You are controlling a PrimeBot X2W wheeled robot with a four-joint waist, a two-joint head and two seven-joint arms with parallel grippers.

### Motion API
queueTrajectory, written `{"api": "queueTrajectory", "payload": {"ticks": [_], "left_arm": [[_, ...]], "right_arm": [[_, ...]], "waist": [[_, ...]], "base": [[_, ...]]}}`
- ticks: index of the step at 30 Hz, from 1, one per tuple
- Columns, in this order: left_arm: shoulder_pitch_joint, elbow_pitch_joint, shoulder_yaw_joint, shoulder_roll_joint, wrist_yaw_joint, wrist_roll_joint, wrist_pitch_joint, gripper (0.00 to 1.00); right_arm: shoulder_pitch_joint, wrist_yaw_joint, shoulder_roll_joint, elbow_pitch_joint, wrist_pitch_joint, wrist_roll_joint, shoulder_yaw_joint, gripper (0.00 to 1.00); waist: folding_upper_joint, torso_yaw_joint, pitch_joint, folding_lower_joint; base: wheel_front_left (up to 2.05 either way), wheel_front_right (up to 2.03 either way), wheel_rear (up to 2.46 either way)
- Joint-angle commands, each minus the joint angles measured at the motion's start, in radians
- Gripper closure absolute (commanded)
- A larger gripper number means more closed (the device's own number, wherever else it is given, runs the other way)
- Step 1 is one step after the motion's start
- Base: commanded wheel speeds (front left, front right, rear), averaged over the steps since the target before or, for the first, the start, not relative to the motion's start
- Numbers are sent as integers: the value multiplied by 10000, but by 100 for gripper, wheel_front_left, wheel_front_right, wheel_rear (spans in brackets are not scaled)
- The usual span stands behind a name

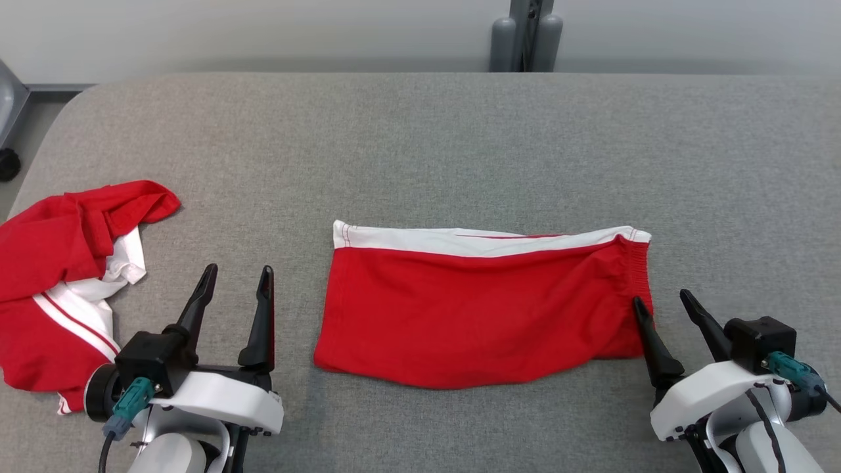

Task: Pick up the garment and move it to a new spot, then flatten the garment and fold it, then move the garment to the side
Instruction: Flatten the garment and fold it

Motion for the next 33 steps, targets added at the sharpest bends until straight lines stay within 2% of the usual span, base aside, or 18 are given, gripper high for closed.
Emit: {"api": "queueTrajectory", "payload": {"ticks": [1,8,13,14,15,16,22,33], "left_arm": [[-215,56,2,-24,-89,38,-68,0],[-669,462,-79,-185,-295,57,-232,0],[-919,721,-73,-260,-436,51,-327,0],[-962,758,-69,-268,-441,57,-329,0],[-997,792,-68,-274,-469,69,-347,0],[-1020,815,-72,-287,-487,80,-361,0],[-1039,993,0,-289,-515,85,-416,0],[-836,988,218,-78,-375,-16,-432,0]], "right_arm": [[-165,4,-130,119,54,100,39,0],[-696,4,-169,1112,407,735,322,0],[-994,4,-66,1699,800,1636,810,0],[-1053,5,-131,1731,799,1676,903,20],[-1095,5,-152,1771,810,1799,995,65],[-1120,5,-140,1786,813,1955,1076,100],[-1084,2,-267,1675,464,2629,1243,100],[-529,1,-559,1584,74,3277,373,100]], "waist": [[0,187,253,0],[0,337,709,0],[0,362,915,0],[0,360,939,0],[0,360,959,0],[0,357,974,0],[0,220,944,0],[0,-434,772,0]], "base": [[0,0,0],[0,0,0],[0,0,0],[0,0,0],[0,0,0],[0,0,0],[0,0,0],[0,0,0]]}}
